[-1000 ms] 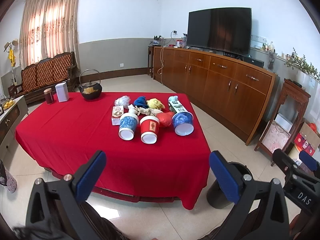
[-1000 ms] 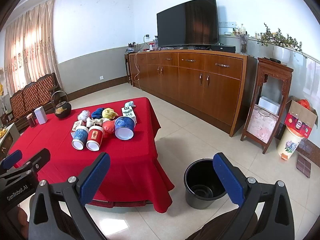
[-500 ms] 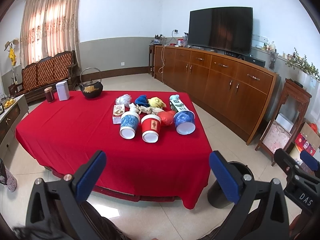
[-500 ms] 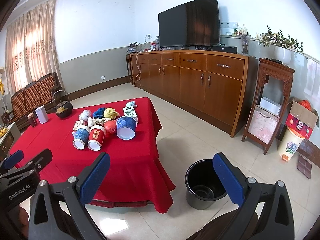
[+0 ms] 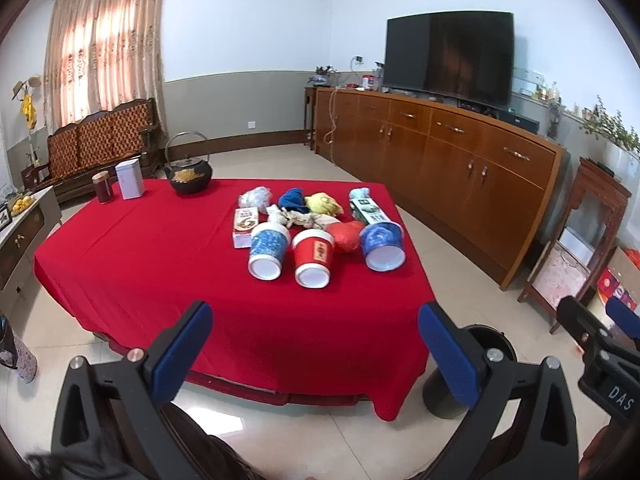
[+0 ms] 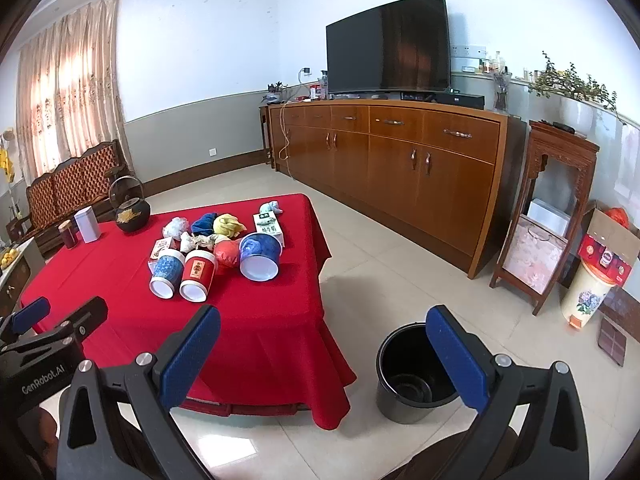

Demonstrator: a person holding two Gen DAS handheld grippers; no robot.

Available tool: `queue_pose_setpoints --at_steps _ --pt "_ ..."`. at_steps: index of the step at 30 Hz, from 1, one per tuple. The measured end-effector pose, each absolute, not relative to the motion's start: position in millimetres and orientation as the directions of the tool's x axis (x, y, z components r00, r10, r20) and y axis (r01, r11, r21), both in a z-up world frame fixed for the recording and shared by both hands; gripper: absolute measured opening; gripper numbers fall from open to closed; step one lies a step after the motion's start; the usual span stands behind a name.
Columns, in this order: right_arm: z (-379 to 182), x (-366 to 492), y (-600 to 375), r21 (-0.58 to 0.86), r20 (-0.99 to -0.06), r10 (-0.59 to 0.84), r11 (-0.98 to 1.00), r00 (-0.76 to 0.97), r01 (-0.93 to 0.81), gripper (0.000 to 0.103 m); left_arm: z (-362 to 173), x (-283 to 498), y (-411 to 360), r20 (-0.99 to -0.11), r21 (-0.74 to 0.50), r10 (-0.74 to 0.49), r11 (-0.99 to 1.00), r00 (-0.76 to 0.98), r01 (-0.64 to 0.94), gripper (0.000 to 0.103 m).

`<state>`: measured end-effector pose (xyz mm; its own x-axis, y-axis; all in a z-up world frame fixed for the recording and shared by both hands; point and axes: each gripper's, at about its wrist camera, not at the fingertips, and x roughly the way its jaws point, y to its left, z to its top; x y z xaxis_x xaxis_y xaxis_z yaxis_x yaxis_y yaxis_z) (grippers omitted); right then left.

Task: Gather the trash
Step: 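Move both tools toward the cups on the red table, then grasp the blue-patterned cup with left tool while right tool grasps the blue cup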

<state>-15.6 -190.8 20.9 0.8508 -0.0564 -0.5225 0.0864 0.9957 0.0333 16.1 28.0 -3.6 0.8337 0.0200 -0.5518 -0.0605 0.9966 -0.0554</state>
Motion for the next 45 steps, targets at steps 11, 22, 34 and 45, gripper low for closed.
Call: queue_pose_setpoints --at_steps 11,22,34,45 --pt "13 25 -170 0.032 -0.529 -0.014 0.999 0.848 0.036 0.103 -10 50 61 -0.558 -0.063 0.084 0.988 0.826 -0.142 0.103" --pt "-5 83 -149 0.032 -0.555 0.032 0.999 0.831 -0.017 0.103 -26 89 82 -0.587 -0.051 0.129 0.979 0.799 -0.196 0.103" --pt "-37 165 -133 0.021 -0.601 0.059 0.998 0.797 -0.058 0.103 -53 144 95 -0.638 -0.031 0.129 0.981 0.759 -0.192 0.103" --pt "-65 234 -128 0.023 -0.626 0.067 0.997 0.777 -0.068 0.103 -79 193 104 -0.672 -0.009 0.123 0.985 0.730 -0.174 0.103"
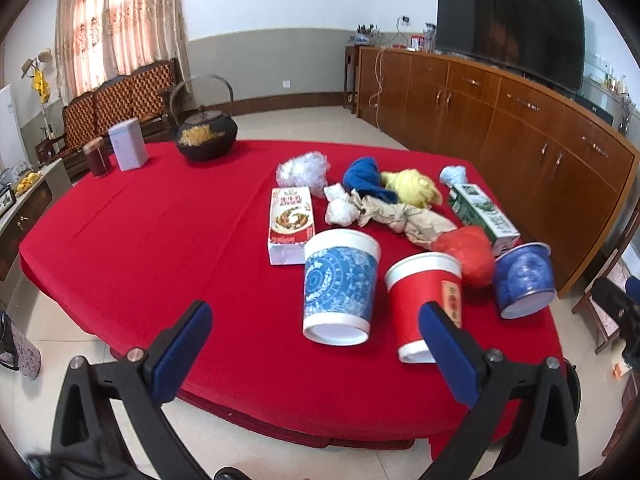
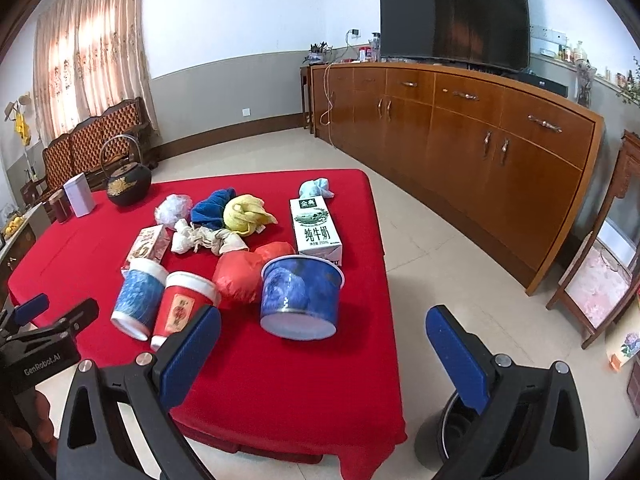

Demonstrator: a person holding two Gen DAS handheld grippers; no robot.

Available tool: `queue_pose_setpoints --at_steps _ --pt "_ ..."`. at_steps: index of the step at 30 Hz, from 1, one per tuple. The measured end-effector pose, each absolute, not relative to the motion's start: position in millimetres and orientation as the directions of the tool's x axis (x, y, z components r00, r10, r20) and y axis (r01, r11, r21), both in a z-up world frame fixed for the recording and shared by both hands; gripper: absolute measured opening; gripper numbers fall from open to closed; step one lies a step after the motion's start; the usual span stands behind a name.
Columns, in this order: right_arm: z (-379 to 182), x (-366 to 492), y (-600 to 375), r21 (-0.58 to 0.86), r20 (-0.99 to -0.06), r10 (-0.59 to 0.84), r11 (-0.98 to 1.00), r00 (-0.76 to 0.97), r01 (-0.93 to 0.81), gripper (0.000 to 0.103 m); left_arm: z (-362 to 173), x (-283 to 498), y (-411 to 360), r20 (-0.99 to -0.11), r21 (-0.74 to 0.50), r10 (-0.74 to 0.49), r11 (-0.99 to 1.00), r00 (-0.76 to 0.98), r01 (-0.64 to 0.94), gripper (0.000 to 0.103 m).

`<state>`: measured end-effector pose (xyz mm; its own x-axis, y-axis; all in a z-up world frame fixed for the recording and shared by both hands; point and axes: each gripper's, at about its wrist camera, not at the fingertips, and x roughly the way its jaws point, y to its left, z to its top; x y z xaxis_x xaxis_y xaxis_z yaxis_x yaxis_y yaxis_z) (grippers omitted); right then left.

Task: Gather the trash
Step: 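Grasp the blue-patterned cup with left tool while right tool grasps the blue cup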

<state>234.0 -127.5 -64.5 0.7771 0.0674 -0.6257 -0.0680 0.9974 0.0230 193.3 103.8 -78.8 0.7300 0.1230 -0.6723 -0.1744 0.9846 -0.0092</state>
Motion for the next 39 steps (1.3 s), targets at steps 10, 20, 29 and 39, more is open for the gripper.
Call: queue_pose_setpoints --at_steps 10,20,29,39 --pt "-94 285 -123 0.043 -0.667 0.084 0.996 0.740 -0.075 0.103 -101 221 117 -0.700 -0.009 0.116 0.985 0.705 -0.171 0.103" --pt "-111 311 -121 0.045 -0.691 0.086 0.996 0.718 -0.077 0.103 -118 241 113 -0.718 0.001 0.093 0.991 0.690 -0.133 0.103" --pt "-127 325 -119 0.065 -0.709 0.100 0.995 0.698 -0.077 0.103 -134 252 118 -0.733 -0.028 0.055 0.993 0.678 -0.111 0.091" --pt "-138 329 -115 0.095 -0.707 0.154 0.988 0.691 -0.123 0.078 -144 253 112 -0.743 -0.089 -0.037 0.995 0.668 -0.044 0.066"
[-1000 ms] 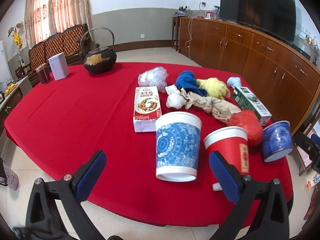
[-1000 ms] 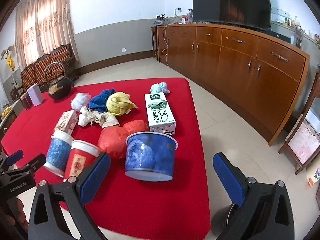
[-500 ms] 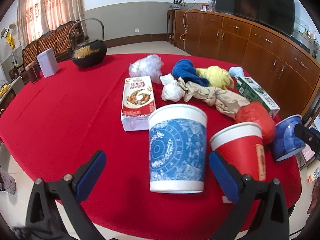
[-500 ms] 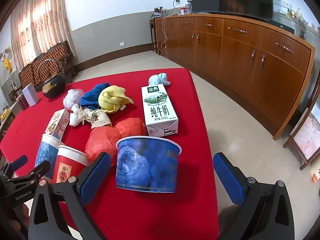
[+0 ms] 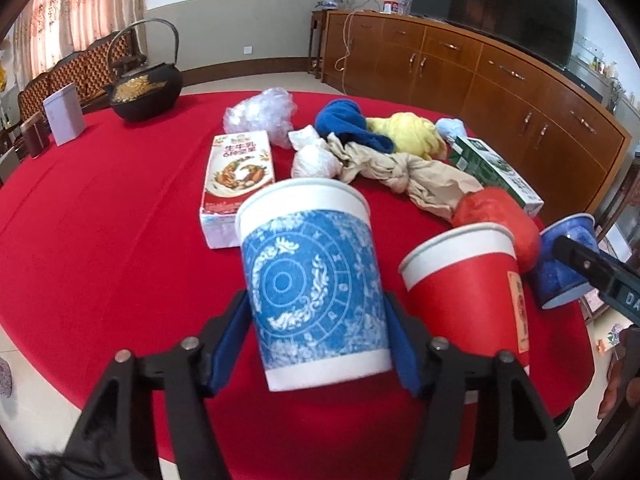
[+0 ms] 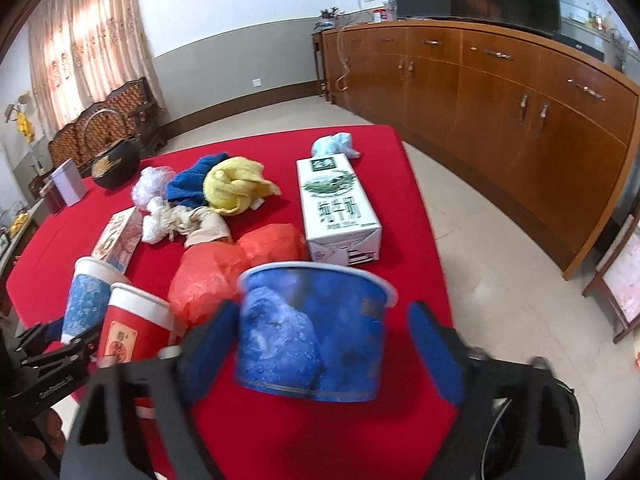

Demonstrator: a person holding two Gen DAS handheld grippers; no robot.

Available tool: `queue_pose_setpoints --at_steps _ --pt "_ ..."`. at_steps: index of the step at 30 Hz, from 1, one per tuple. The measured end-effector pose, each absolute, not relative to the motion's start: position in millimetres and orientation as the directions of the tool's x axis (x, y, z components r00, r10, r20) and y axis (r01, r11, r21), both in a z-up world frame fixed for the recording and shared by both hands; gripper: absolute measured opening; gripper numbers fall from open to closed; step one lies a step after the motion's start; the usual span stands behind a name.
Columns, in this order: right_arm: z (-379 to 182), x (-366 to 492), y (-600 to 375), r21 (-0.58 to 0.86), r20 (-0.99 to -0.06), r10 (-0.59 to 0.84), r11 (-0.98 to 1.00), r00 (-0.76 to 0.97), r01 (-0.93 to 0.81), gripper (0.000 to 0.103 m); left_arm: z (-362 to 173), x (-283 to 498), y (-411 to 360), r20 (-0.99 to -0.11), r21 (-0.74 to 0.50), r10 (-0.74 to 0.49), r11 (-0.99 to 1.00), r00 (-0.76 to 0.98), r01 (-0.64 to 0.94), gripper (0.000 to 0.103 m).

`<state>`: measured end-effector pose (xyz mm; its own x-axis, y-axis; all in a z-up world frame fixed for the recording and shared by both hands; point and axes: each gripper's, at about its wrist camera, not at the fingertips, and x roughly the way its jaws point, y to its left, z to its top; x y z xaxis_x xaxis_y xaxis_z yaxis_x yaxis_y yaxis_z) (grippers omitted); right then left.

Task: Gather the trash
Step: 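Grasp the blue-patterned cup with left tool while right tool grasps the blue cup, then carry both cups over the black bin and open both tools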

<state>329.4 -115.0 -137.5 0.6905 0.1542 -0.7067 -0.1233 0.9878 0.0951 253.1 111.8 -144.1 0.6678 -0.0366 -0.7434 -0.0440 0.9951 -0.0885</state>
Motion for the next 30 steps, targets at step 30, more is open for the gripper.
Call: queue_pose_setpoints --at_steps 30 --pt "-83 239 -208 0.143 -0.616 0.088 0.990 0.783 0.002 0.077 -67 183 20 -0.614 -0.170 -0.249 0.968 0.749 0.182 0.061"
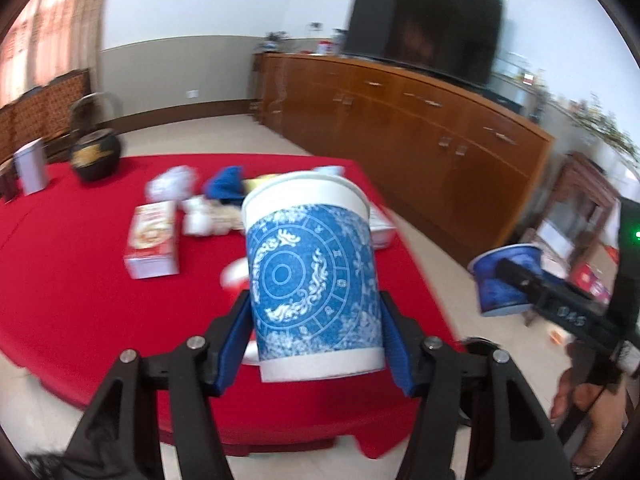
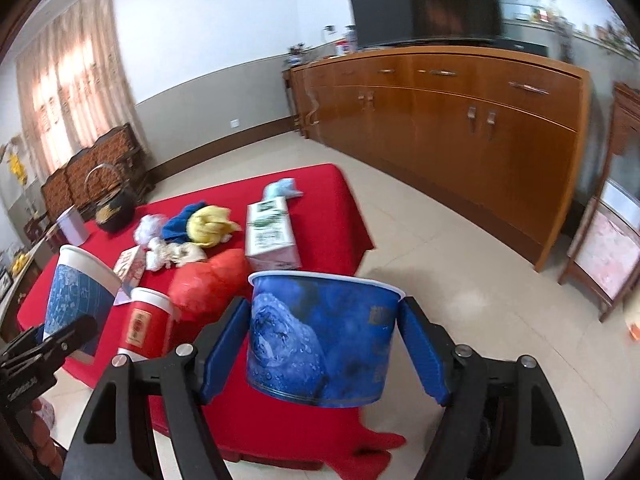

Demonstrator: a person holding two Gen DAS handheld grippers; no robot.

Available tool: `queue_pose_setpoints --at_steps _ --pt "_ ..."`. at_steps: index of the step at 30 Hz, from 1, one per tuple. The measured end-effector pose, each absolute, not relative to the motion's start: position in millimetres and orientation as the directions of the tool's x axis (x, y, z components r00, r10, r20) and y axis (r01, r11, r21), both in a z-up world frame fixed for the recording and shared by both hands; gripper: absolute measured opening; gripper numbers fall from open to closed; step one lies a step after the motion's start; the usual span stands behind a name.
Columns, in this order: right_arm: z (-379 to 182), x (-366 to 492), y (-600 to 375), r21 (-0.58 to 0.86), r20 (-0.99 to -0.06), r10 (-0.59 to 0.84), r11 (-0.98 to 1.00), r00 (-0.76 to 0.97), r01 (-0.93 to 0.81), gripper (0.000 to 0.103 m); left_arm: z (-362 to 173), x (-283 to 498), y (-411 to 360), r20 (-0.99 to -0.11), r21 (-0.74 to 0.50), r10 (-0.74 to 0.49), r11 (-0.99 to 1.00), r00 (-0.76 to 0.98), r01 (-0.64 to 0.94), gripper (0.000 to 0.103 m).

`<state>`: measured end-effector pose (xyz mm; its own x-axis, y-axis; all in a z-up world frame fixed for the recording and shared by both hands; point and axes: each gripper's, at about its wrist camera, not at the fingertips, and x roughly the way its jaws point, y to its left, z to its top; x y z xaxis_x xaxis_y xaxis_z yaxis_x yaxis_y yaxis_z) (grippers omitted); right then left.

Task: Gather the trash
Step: 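Carry both cups over the black bin and open both tools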

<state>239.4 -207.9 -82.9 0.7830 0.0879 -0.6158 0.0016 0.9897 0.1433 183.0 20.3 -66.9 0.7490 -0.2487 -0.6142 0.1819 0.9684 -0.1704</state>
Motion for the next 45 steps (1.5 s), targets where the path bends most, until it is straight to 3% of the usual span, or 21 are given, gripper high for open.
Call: queue_pose_setpoints --at_steps 6,14,23,35,39,42,45 --pt "-85 207 -275 0.141 -0.633 -0.005 0.983 0.774 0.122 0.077 -70 180 -62 -0.612 -0.209 -0.398 0.915 0.683 0.346 0.061" --pt "-100 164 -366 0.122 -0.666 -0.128 0.953 0.735 0.276 0.077 -97 178 -158 -0.645 -0.227 -0.501 0.846 0.577 0.482 0.061" --pt "-166 149 -452 0.154 -0.762 -0.149 0.903 0.630 0.400 0.077 -157 179 -232 -0.729 -0.236 -0.515 0.807 0.450 0.541 0.061" --pt "-248 182 -495 0.166 -0.856 -0.117 0.860 0.503 0.482 0.077 -223 195 -278 -0.823 -0.237 -0.469 0.797 0.320 0.556 0.062" --pt "-255 185 -500 0.149 -0.872 -0.123 0.856 0.474 0.496 0.078 -236 198 -287 -0.846 -0.231 -0.449 0.795 0.287 0.561 0.065" --pt "-259 182 -504 0.123 -0.878 -0.151 0.847 0.454 0.518 0.093 -243 202 -297 -0.862 -0.229 -0.432 0.799 0.266 0.556 0.073" --pt "-254 178 -511 0.126 -0.870 -0.170 0.832 0.463 0.541 0.094 -244 206 -300 -0.862 -0.230 -0.428 0.809 0.272 0.542 0.081"
